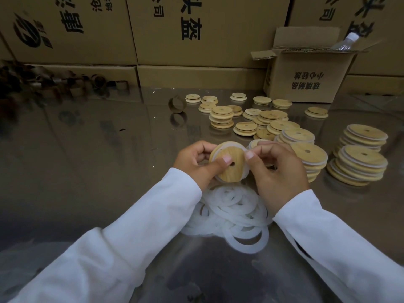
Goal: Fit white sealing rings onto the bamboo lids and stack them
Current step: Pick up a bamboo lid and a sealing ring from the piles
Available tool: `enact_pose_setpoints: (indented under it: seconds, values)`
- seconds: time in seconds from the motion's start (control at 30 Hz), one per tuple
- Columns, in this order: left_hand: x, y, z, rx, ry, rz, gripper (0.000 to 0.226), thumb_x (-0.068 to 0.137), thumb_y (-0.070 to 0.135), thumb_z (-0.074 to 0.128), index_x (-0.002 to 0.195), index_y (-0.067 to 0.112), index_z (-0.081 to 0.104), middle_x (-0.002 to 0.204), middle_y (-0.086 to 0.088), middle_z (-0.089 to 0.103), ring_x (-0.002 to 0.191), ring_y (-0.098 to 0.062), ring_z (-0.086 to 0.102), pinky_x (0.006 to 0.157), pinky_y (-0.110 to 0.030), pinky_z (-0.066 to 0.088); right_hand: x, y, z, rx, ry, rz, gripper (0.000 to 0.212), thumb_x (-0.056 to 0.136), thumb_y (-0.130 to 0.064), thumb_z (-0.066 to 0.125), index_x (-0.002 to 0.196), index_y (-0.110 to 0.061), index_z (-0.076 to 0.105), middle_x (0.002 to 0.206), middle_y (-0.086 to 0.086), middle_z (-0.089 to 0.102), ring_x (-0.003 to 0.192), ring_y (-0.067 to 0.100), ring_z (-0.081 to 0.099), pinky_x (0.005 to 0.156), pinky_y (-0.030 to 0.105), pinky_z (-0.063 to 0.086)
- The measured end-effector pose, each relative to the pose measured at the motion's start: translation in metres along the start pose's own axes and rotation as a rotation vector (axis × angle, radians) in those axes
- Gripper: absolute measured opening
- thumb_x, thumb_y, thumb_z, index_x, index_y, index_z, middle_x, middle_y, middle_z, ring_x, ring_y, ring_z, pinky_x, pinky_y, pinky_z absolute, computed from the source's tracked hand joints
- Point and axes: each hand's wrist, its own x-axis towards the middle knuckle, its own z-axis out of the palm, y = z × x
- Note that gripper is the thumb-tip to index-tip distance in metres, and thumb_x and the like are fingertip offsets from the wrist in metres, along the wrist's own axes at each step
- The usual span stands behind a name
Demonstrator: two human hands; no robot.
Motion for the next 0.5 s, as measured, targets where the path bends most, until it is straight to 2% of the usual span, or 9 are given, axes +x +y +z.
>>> enact_pose_setpoints:
  seconds: [0.1, 0.17, 0.23, 0.33, 0.43, 0.5]
  values:
    - [0.0004, 0.0006, 0.0005, -0.013, 0.015, 0.008, 0.010, 0.078, 0.003, 0.067, 0.078, 0.011, 0.061, 0.074, -0.007, 0.066, 0.061, -0.012, 0.063, 0.061, -0.028, 0.056, -0.0028, -0.0015, 0.0025, 0.065, 0.005, 0.015, 0.013, 0.081, -0.022, 0.065, 0.074, -0.031, 0.059, 0.104, 0.000, 0.061, 0.089, 0.006, 0.058, 0.080, 0.016, 0.046]
    - [-0.0003, 0.0006, 0.0012, -0.008, 0.004, 0.012, 0.010, 0.078, 0.003, 0.067, 0.078, 0.012, 0.061, 0.075, -0.006, 0.065, 0.061, -0.011, 0.064, 0.062, -0.028, 0.056, -0.0034, -0.0017, 0.0020, 0.092, 0.043, 0.041, 0.014, 0.080, -0.021, 0.066, 0.073, -0.032, 0.061, 0.101, -0.003, 0.063, 0.088, 0.006, 0.060, 0.080, 0.020, 0.047]
    - [-0.0009, 0.0002, 0.0014, 0.010, -0.007, 0.033, 0.012, 0.077, 0.003, 0.067, 0.078, 0.012, 0.060, 0.074, -0.004, 0.065, 0.061, -0.008, 0.064, 0.060, -0.025, 0.056, -0.0032, -0.0019, 0.0006, 0.096, 0.069, 0.056, 0.014, 0.079, -0.020, 0.068, 0.071, -0.030, 0.062, 0.097, -0.009, 0.063, 0.085, 0.000, 0.060, 0.078, 0.015, 0.047]
    - [-0.0005, 0.0014, 0.0001, 0.038, -0.020, 0.084, 0.014, 0.077, 0.001, 0.068, 0.078, 0.013, 0.060, 0.074, -0.002, 0.065, 0.060, -0.004, 0.063, 0.057, -0.018, 0.053, -0.0013, -0.0035, -0.0027, 0.127, 0.065, 0.089, 0.017, 0.077, -0.017, 0.071, 0.067, -0.028, 0.064, 0.084, -0.017, 0.062, 0.072, -0.016, 0.055, 0.063, -0.002, 0.040]
    - [0.0015, 0.0053, -0.0037, 0.078, -0.041, 0.125, 0.016, 0.077, 0.001, 0.067, 0.079, 0.015, 0.059, 0.076, -0.001, 0.064, 0.062, -0.002, 0.062, 0.057, -0.017, 0.052, 0.0005, -0.0063, -0.0062, 0.182, 0.044, 0.110, 0.019, 0.076, -0.016, 0.071, 0.064, -0.028, 0.065, 0.071, -0.017, 0.063, 0.066, -0.015, 0.055, 0.057, -0.002, 0.039]
    - [0.0027, 0.0078, -0.0068, 0.082, -0.056, 0.141, 0.016, 0.078, 0.001, 0.066, 0.079, 0.016, 0.060, 0.078, -0.002, 0.063, 0.064, -0.004, 0.062, 0.057, -0.018, 0.052, 0.0000, -0.0085, -0.0066, 0.195, 0.048, 0.078, 0.020, 0.076, -0.014, 0.071, 0.063, -0.028, 0.065, 0.071, -0.017, 0.063, 0.067, -0.015, 0.056, 0.057, -0.002, 0.039]
